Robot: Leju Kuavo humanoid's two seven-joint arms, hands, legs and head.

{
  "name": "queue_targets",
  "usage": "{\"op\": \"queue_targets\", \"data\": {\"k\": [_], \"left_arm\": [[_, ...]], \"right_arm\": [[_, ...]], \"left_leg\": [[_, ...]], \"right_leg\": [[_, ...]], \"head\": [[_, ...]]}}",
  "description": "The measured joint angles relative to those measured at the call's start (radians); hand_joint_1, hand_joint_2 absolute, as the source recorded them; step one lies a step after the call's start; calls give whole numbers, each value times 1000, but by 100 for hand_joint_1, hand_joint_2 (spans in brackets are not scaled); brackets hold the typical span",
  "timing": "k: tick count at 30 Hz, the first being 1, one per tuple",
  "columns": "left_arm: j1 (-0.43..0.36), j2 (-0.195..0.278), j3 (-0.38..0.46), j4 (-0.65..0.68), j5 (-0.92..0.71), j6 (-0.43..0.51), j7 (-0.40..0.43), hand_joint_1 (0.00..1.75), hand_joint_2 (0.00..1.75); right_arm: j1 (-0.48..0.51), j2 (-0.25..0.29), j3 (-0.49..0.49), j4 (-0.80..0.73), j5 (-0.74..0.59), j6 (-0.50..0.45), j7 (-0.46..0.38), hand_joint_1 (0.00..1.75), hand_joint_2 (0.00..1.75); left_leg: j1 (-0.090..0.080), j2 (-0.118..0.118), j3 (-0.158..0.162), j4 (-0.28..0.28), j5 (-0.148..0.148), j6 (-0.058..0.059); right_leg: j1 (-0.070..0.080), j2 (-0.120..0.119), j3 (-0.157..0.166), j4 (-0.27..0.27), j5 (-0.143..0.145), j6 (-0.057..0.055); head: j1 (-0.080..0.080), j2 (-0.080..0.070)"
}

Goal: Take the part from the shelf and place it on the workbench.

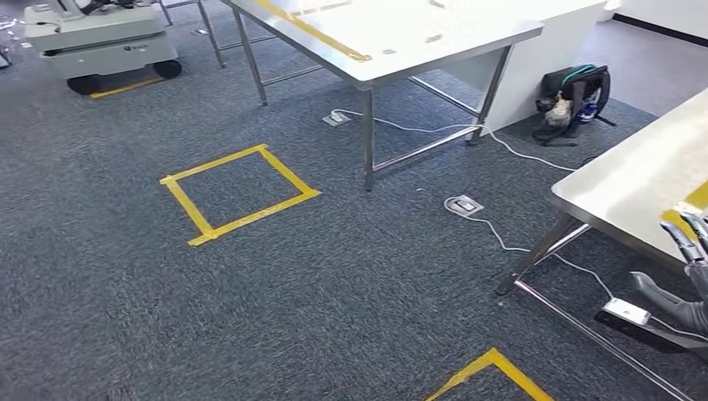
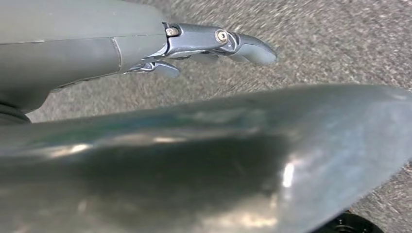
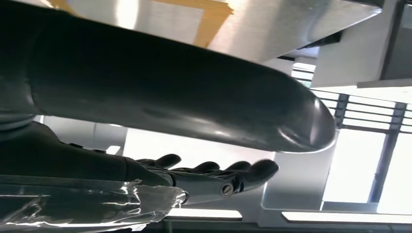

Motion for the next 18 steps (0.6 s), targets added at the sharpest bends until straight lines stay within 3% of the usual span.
{"op": "queue_targets", "data": {"k": [2, 3, 5, 7, 8, 9, 10, 11, 12, 14, 16, 18], "left_arm": [[2, 3, 0, 0, -1, 1, 0, 0, 0], [3, 3, 0, 0, -1, 1, 0, 0, 0], [4, 3, 0, 0, -2, 1, 0, 0, 0], [1, 2, 0, 0, -2, 1, 1, 0, 0], [0, 0, 0, 0, -2, 1, 1, 0, 0], [0, -1, 0, 0, -2, 1, 1, 0, 0], [0, -2, 0, 0, -2, 0, 1, 0, 0], [2, -3, 0, 0, -2, 0, 1, 0, 0], [3, -2, 1, 0, -2, -1, 1, 0, 0], [2, 3, 3, 0, -1, -2, 1, 0, 0], [-2, 7, 7, 0, -1, -3, 1, 0, 0], [-2, 8, 12, 0, -1, -5, 1, 0, 0]], "right_arm": [[-5, 0, 5, 1, 0, -2, 1, 0, 0], [-7, 0, 7, 1, 0, -2, 2, 0, 0], [-9, -1, 9, 1, -2, -3, 3, 0, 0], [-8, -2, 9, 1, -4, -4, 6, 0, 0], [-8, -3, 10, 1, -5, -3, 7, 0, 0], [-8, -3, 10, 1, -5, -3, 7, 0, 0], [-9, -3, 12, 1, -5, -3, 8, 0, 0], [-12, -3, 13, 1, -6, -3, 8, 0, 0], [-15, -3, 16, 2, -6, -3, 8, 0, 0], [-22, -3, 20, 3, -6, -2, 9, 0, 0], [-27, -4, 26, 4, -6, -2, 11, 0, 0], [-35, -8, 33, 6, -6, -1, 12, 0, 0]], "left_leg": [[1, -12, -2, 2, -7, -5], [1, -6, -2, 3, -10, -7], [3, 35, -23, 47, -41, -13], [3, 82, -88, 176, -111, -19], [4, 92, -127, 250, -142, -18], [3, 95, -155, 303, -157, -14], [0, 95, -165, 321, -153, -7], [-6, 97, -153, 295, -129, 3], [-14, 105, -122, 235, -96, 15], [-42, 168, -40, 81, -46, 43], [-59, 215, 6, -5, -27, 55], [-54, 192, 12, -22, -15, 50]], "right_leg": [[1, -13, 5, -7, 1, -23], [3, -24, 6, -7, 3, -32], [6, -45, 9, -8, 6, -45], [11, -66, 10, -9, 7, -50], [15, -77, 10, -9, 6, -51], [18, -89, 10, -9, 6, -52], [22, -102, 10, -9, 4, -55], [25, -114, 11, -10, 2, -58], [28, -126, 13, -10, 1, -60], [33, -149, 26, -13, -3, -63], [40, -173, 38, -16, -7, -62], [45, -201, 41, -21, -14, -58]], "head": [[-2, 0], [-4, 0], [-8, 0], [-13, 0], [-13, 0], [-13, 0], [-13, 0], [-13, 0], [-12, 0], [-14, 0], [-18, 0], [-21, 0]]}}
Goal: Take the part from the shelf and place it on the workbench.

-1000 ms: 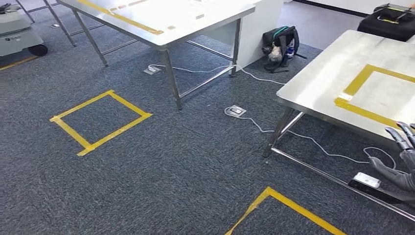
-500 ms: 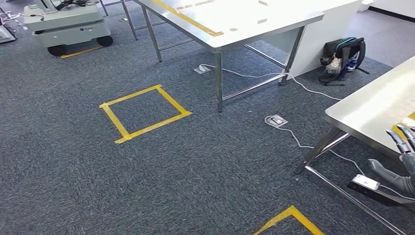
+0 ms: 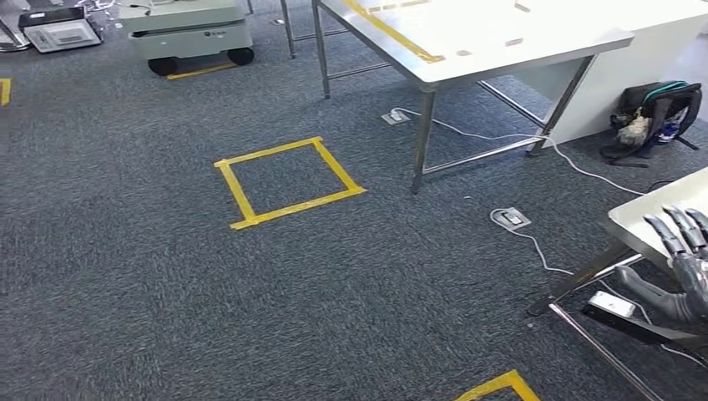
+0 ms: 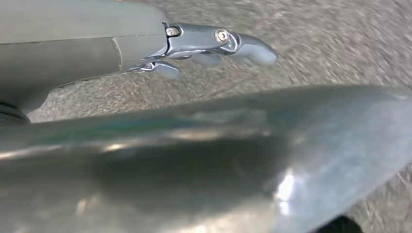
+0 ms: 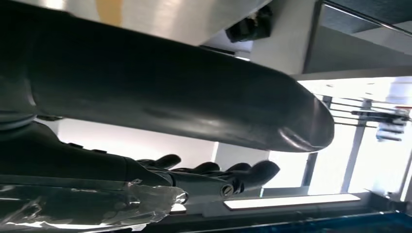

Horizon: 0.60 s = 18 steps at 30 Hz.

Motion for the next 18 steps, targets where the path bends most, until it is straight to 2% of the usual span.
{"op": "queue_targets", "data": {"k": [1, 2, 4, 5, 7, 11, 12, 13, 15, 16, 17, 18], "left_arm": [[2, -1, 2, 0, 0, -1, 0, 0, 0], [3, -1, 3, 0, 0, -2, 1, 0, 0], [2, -3, 4, 0, 0, -3, 2, 0, 0], [1, -4, 5, 0, 0, -3, 2, 0, 0], [-1, -4, 5, 0, 0, -3, 2, 0, 0], [0, -4, 5, 0, 0, -3, 2, 0, 0], [0, -5, 5, 0, 0, -3, 2, 0, 0], [2, -5, 5, 0, 0, -3, 2, 0, 0], [3, -3, 6, 0, 0, -4, 3, 0, 0], [4, -1, 7, 0, 0, -5, 3, 0, 0], [4, 1, 7, 0, 0, -6, 4, 0, 0], [5, 0, 8, 0, 0, -7, 4, 0, 0]], "right_arm": [[-4, -3, 2, 0, 0, 0, 0, 0, 0], [-6, -6, 3, 1, 0, -1, 0, 0, 0], [-6, -8, 4, 3, 0, -1, 2, 0, 0], [-6, -8, 6, 4, 0, -1, 2, 0, 0], [-5, -8, 8, 6, 0, 0, 2, 0, 0], [-5, -8, 9, 7, 0, 0, 2, 0, 0], [-6, -8, 10, 8, 0, 0, 3, 0, 0], [-6, -8, 10, 10, -1, 0, 3, 0, 0], [-10, -10, 13, 14, -4, -1, 4, 0, 0], [-12, -11, 14, 16, -6, -1, 4, 0, 0], [-14, -12, 16, 17, -7, -2, 4, 0, 0], [-16, -14, 16, 17, -8, -2, 4, 0, 0]], "left_leg": [[5, -15, 4, -6, 6, -2], [10, -30, 8, -11, 12, -3], [20, -59, 12, -16, 20, -4], [23, -72, 12, -16, 21, -3], [26, -88, 11, -16, 21, -3], [27, -95, 12, -16, 21, -4], [29, -105, 13, -15, 21, -5], [33, -127, 15, -12, 20, -13], [38, -178, 17, -3, 8, -33], [39, -198, 17, 1, 3, -43], [40, -206, 15, 3, -2, -46], [41, -201, 14, 8, -6, -48]], "right_leg": [[0, 10, 1, 8, -7, 4], [0, 36, -8, 32, -22, 9], [-2, 113, -62, 147, -75, 19], [-3, 134, -97, 212, -102, 22], [-3, 145, -140, 289, -130, 26], [-3, 146, -154, 310, -133, 27], [-4, 146, -160, 311, -123, 30], [-13, 166, -132, 238, -83, 41], [-27, 197, -67, 81, -7, 40], [-32, 209, -33, 8, 20, 36], [-31, 197, -30, 7, 19, 20], [-31, 186, -29, 7, 21, 12]], "head": [[0, 0], [1, 0], [5, 0], [7, 0], [9, 0], [9, 0], [9, 0], [10, 0], [10, 0], [10, 0], [9, 0], [9, 0]]}}
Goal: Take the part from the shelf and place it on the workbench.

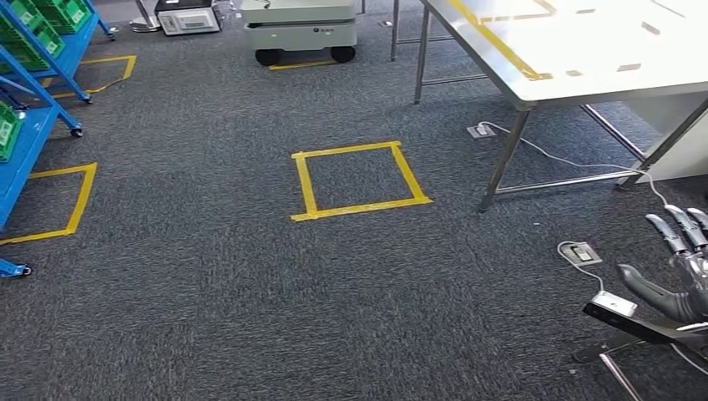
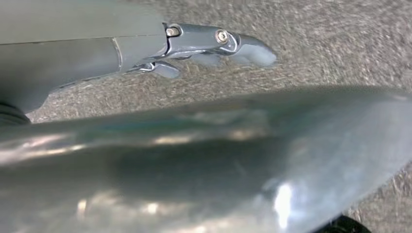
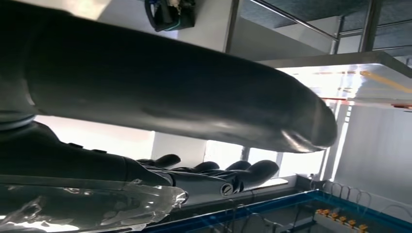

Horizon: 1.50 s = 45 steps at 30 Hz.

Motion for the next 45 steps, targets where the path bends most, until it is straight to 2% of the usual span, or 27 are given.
{"op": "queue_targets", "data": {"k": [2, 4, 5, 6, 7, 8, 10, 12, 13, 15, 17, 19, 21, 22, 24, 26, 28, 30, 32, 34, 35, 36, 37, 39, 41, 43, 45], "left_arm": [[0, 0, 1, 0, 0, -3, 0, 0, 0], [-3, -4, 1, 0, 0, -4, 0, 0, 0], [-3, -6, 2, 0, 0, -5, 0, 0, 0], [-3, -8, 2, 0, 0, -5, 0, 0, 0], [-2, -9, 2, 0, 0, -5, 0, 0, 0], [-1, -10, 3, 0, 0, -5, 0, 0, 0], [-1, -8, 4, 0, 0, -5, 0, 0, 0], [-5, -5, 5, 0, 0, -5, 0, 0, 0], [-7, -4, 5, 0, 0, -5, 0, 0, 0], [-4, -3, 6, 0, 0, -5, 0, 0, 0], [-1, -4, 6, 0, 0, -5, 0, 0, 0], [-3, -4, 7, 0, 0, -5, 0, 0, 0], [-5, -5, 10, 0, -1, -5, 0, 0, 0], [-5, -6, 12, 0, -2, -5, 0, 0, 0], [-2, -7, 16, 0, -2, -5, 1, 0, 0], [-3, -7, 19, 0, -3, -5, 1, 0, 0], [-5, -6, 22, 0, -4, -5, 1, 0, 0], [-4, -5, 23, 0, -5, -5, 1, 0, 0], [-3, -5, 24, 0, -6, -4, 1, 0, 0], [-5, -6, 24, 0, -7, -4, 1, 0, 0], [-6, -6, 24, 0, -8, -4, 1, 0, 0], [-6, -7, 24, 0, -10, -4, 1, 0, 0], [-5, -8, 24, 0, -11, -4, 1, 0, 0], [-2, -9, 24, 0, -14, -5, 1, 0, 0], [-4, -9, 24, 0, -17, -4, 1, 0, 0], [-8, -10, 24, 0, -19, -4, 1, 0, 0], [-9, -9, 24, 0, -20, -4, 2, 0, 0]], "right_arm": [[-2, -4, 1, 0, 0, 0, 0, 0, 0], [-2, -8, 1, 0, 0, -1, 0, 0, 0], [-2, -9, 1, 0, -1, -1, 0, 0, 0], [-2, -9, 1, 0, -1, -1, 0, 0, 0], [-2, -9, 1, 0, -1, -1, 0, 0, 0], [-3, -9, 1, 0, -1, -1, 0, 0, 0], [-3, -9, 1, 0, -2, -1, 0, 0, 0], [-3, -9, 1, 1, -3, -1, 0, 0, 0], [-3, -9, 2, 1, -3, -2, 1, 0, 0], [-6, -11, 2, 2, -3, -2, 0, 0, 0], [-6, -14, 2, 2, -3, -4, 1, 0, 0], [-4, -15, 3, 4, -3, -5, 1, 0, 0], [-2, -15, 7, 6, -3, -5, 2, 0, 0], [-2, -15, 9, 7, -3, -5, 2, 0, 0], [-2, -15, 10, 8, -3, -5, 3, 0, 0], [-3, -15, 10, 8, -3, -5, 3, 0, 0], [-5, -16, 10, 8, -2, -6, 4, 0, 0], [-7, -17, 11, 9, -1, -6, 5, 0, 0], [-8, -19, 11, 9, 0, -6, 5, 0, 0], [-7, -20, 11, 9, 2, -6, 5, 0, 0], [-7, -21, 11, 9, 3, -6, 5, 0, 0], [-7, -21, 12, 9, 3, -6, 5, 0, 0], [-8, -21, 13, 10, 3, -6, 6, 0, 0], [-9, -21, 14, 11, 3, -7, 6, 0, 0], [-9, -21, 15, 12, 3, -7, 6, 0, 0], [-12, -24, 15, 13, 3, -7, 5, 0, 0], [-18, -28, 17, 14, 3, -8, 5, 0, 0]], "left_leg": [[3, 42, -30, 64, -43, -8], [6, 89, -102, 207, -120, -15], [8, 98, -138, 276, -146, -15], [9, 101, -160, 315, -154, -13], [8, 102, -161, 314, -140, -8], [5, 105, -142, 272, -110, -3], [-9, 147, -62, 120, -44, 13], [-19, 191, -6, 14, -17, 19], [-22, 195, 1, -3, -16, 18], [-19, 171, 4, -15, -5, 18], [-10, 146, 11, -26, 13, 22], [-2, 122, 13, -28, 20, 25], [2, 94, 14, -28, 20, 26], [3, 79, 14, -28, 20, 25], [7, 50, 15, -27, 21, 21], [7, 21, 18, -24, 18, 9], [4, -2, 20, -21, 8, -4], [5, -18, 20, -20, 3, -11], [7, 15, 5, 24, -29, -18], [12, 74, -52, 148, -107, -28], [15, 89, -89, 221, -144, -32], [18, 96, -117, 276, -164, -35], [21, 98, -129, 299, -163, -37], [26, 110, -93, 224, -105, -40], [29, 161, -18, 79, -44, -42], [29, 198, 19, 3, -22, -39], [29, 181, 22, -5, -14, -28]], "right_leg": [[2, -23, 2, -2, 6, -14], [8, -46, 1, -2, 7, -19], [11, -58, 0, -3, 6, -20], [14, -71, 0, -3, 5, -22], [16, -83, 1, -3, 3, -24], [17, -95, 4, -3, 1, -25], [20, -120, 11, -4, -3, -27], [23, -141, 18, -5, -10, -22], [24, -152, 21, -7, -13, -19], [24, -164, 30, -8, -17, -10], [24, -115, 16, 38, -44, 0], [24, -54, -50, 167, -105, 9], [22, -41, -119, 281, -141, 15], [21, -40, -128, 287, -131, 17], [17, -29, -86, 181, -65, 20], [12, 19, -19, 38, -12, 19], [13, 46, 13, -17, -2, 5], [14, 22, 21, -20, 0, -14], [13, -7, 27, -25, 10, -29], [14, -35, 28, -29, 16, -38], [14, -48, 27, -29, 15, -39], [14, -61, 27, -30, 14, -39], [15, -75, 26, -30, 14, -38], [14, -101, 29, -29, 11, -35], [18, -125, 36, -27, 4, -27], [22, -145, 44, -25, -9, -15], [19, -165, 57, -30, -21, -2]], "head": [[-4, 0], [-9, 0], [-8, 0], [-8, 0], [-8, 0], [-8, 0], [-8, 0], [-9, 0], [-9, 0], [-8, 0], [-5, 0], [0, 0], [2, 0], [2, 0], [3, 0], [2, 0], [-1, 0], [-3, 0], [-5, 0], [-8, 0], [-10, 0], [-9, 0], [-10, 0], [-9, 0], [-10, 0], [-7, 0], [-3, 0]]}}
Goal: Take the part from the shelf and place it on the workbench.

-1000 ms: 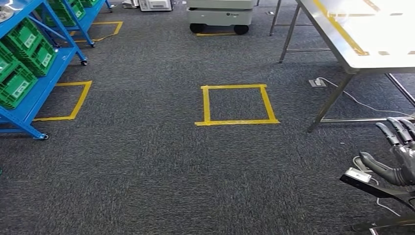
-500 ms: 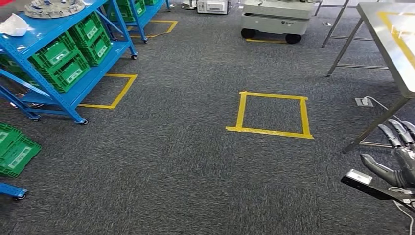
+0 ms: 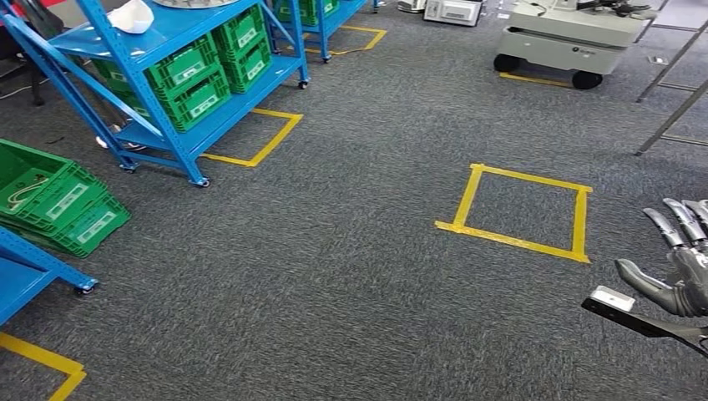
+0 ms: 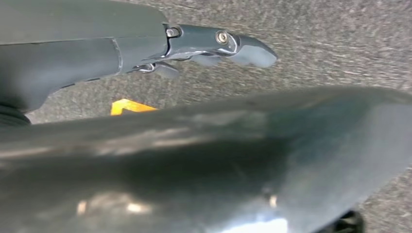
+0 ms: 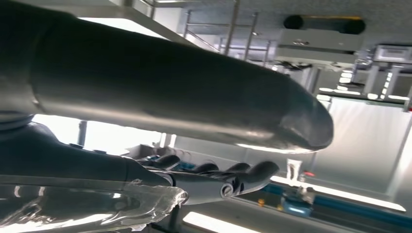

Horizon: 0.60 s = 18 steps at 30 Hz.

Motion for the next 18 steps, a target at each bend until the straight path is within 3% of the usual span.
{"op": "queue_targets", "data": {"k": [1, 3, 4, 5, 6, 7, 8, 9, 11, 12, 13, 15, 16, 18], "left_arm": [[0, 1, 0, 0, 0, 0, 0, 0, 0], [-1, 3, 0, 0, -1, 1, 1, 0, 0], [-2, 4, 0, 0, -1, 1, 1, 0, 0], [-4, 5, 0, 0, -1, 1, 1, 0, 0], [-4, 5, 0, 0, -1, 1, 2, 0, 0], [-3, 5, 0, 0, -1, 1, 2, 0, 0], [-1, 5, 0, 0, -1, 1, 2, 0, 0], [0, 5, 0, 0, -1, 1, 2, 0, 0], [0, 3, 0, 0, -1, 1, 2, 0, 0], [-2, 2, 0, 0, -1, 1, 2, 0, 0], [-3, 1, 0, 0, -1, 1, 2, 0, 0], [-2, 1, 0, 0, -1, 1, 2, 0, 0], [-1, 1, 0, 0, -1, 1, 2, 0, 0], [0, 1, 0, 0, -1, 1, 2, 0, 0]], "right_arm": [[-3, -1, 1, 0, 0, 0, 0, 0, 0], [-4, -3, 1, 1, 0, -1, 0, 0, 0], [-3, -3, 1, 2, 0, -1, 0, 0, 0], [-2, -3, 2, 3, 0, -1, 0, 0, 0], [0, -3, 4, 5, 0, 0, 0, 0, 0], [1, -3, 5, 6, 0, 0, 0, 0, 0], [1, -3, 6, 8, 0, 0, 0, 0, 0], [1, -3, 7, 8, 0, 0, 0, 0, 0], [1, -4, 6, 9, 0, -1, 0, 0, 0], [0, -6, 5, 8, 0, -1, 0, 0, 0], [-1, -7, 4, 8, 0, -1, 0, 0, 0], [-3, -10, 2, 8, 0, -2, 1, 0, 0], [-5, -10, 1, 8, 0, -2, 1, 0, 0], [-5, -11, 1, 8, 0, -2, 1, 0, 0]], "left_leg": [[1, -13, 1, -2, 4, 7], [5, -38, 4, -5, 13, 20], [5, -49, 2, -5, 15, 24], [4, -62, 1, -5, 15, 27], [2, -77, 0, -5, 15, 29], [-1, -91, 0, -5, 15, 30], [-4, -106, 1, -5, 15, 31], [-6, -120, 3, -5, 15, 32], [-11, -148, 8, -5, 14, 31], [-12, -162, 9, -4, 11, 28], [-13, -175, 8, -4, 8, 24], [-13, -200, 6, -6, 3, 15], [-12, -198, 5, -2, 0, 13], [-11, -151, -21, 53, -37, 4]], "right_leg": [[-2, 10, 5, 4, -7, 7], [-3, 65, -19, 69, -48, 18], [-3, 97, -53, 136, -81, 21], [-3, 113, -95, 213, -114, 22], [-2, 120, -135, 277, -133, 21], [-1, 122, -161, 310, -133, 18], [0, 125, -167, 300, -111, 13], [3, 130, -152, 249, -72, 6], [13, 171, -89, 98, 7, -15], [18, 194, -65, 43, 30, -25], [23, 209, -51, 14, 38, -31], [24, 200, -42, 1, 39, -38], [22, 186, -35, -5, 46, -41], [16, 159, -23, -17, 59, -48]], "head": [[2, 0], [8, 0], [12, 0], [14, 0], [15, 0], [15, 0], [15, 0], [15, 0], [15, 0], [16, 0], [17, 0], [21, 0], [21, 0], [18, 0]]}}
